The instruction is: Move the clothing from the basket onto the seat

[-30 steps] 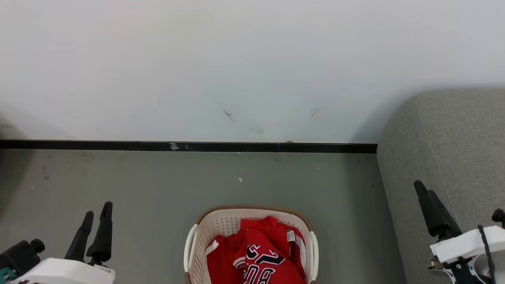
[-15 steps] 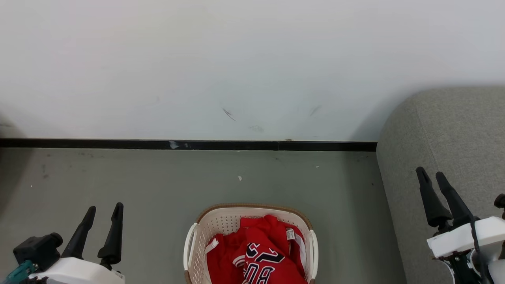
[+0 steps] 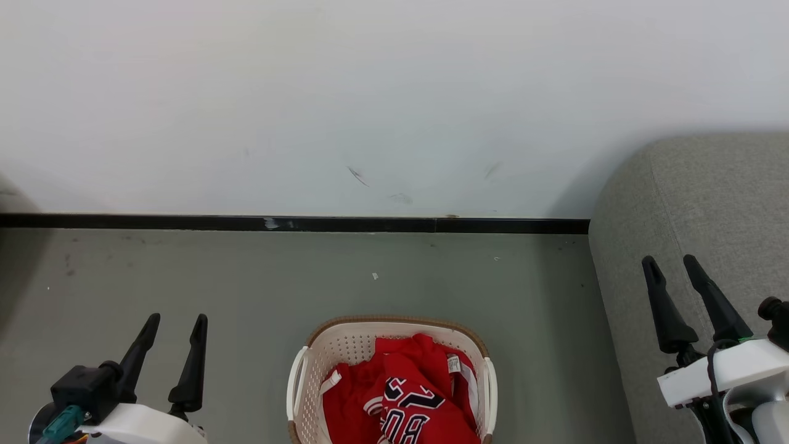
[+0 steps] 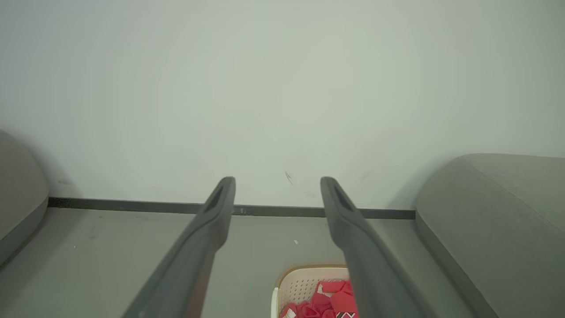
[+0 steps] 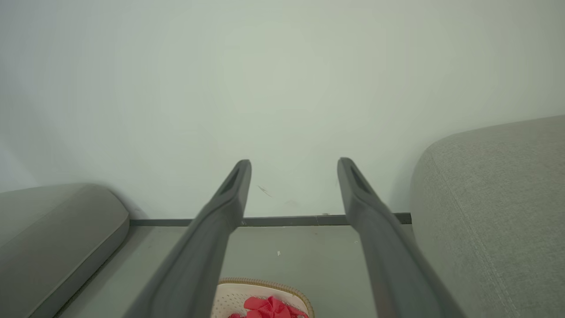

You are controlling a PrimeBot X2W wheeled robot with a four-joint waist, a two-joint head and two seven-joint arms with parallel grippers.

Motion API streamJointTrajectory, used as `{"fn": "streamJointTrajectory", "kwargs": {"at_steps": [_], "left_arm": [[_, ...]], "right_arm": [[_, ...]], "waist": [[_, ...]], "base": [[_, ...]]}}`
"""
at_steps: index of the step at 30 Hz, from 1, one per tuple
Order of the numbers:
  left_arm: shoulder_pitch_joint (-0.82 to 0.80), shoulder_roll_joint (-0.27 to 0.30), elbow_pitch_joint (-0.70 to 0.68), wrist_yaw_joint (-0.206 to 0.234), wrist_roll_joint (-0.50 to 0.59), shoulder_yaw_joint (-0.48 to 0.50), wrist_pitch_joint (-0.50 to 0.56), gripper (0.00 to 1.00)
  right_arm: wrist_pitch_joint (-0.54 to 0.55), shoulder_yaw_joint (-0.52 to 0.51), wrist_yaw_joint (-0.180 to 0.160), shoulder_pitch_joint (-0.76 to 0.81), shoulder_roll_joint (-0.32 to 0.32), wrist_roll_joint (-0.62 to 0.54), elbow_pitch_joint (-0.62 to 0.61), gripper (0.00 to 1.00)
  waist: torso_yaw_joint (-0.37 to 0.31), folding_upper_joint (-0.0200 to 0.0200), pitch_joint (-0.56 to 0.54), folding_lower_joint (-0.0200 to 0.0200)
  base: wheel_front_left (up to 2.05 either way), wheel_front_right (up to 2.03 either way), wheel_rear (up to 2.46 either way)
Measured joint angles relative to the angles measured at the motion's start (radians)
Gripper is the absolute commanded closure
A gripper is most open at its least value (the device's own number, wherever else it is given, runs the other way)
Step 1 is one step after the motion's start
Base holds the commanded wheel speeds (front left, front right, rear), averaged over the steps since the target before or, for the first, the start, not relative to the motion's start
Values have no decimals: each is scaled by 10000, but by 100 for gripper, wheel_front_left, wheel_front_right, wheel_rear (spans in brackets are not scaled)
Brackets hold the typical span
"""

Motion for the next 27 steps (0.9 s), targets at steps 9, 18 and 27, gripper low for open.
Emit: {"fn": "streamJointTrajectory", "kwargs": {"at_steps": [9,18,27], "left_arm": [[-161,29,-59,84,1016,-54,-345,0],[-286,59,-173,84,1816,-73,-554,0],[-286,-38,-159,67,1818,71,-554,0]], "right_arm": [[-334,17,0,-3,75,-1409,-270,0],[-541,46,2,-9,134,-2261,-516,0],[-541,-13,2,-10,253,-2268,-529,0]], "waist": [[24,0,27,-1],[61,0,48,-2],[59,0,82,-3]], "base": [[0,0,0],[0,0,0],[0,0,0]]}}
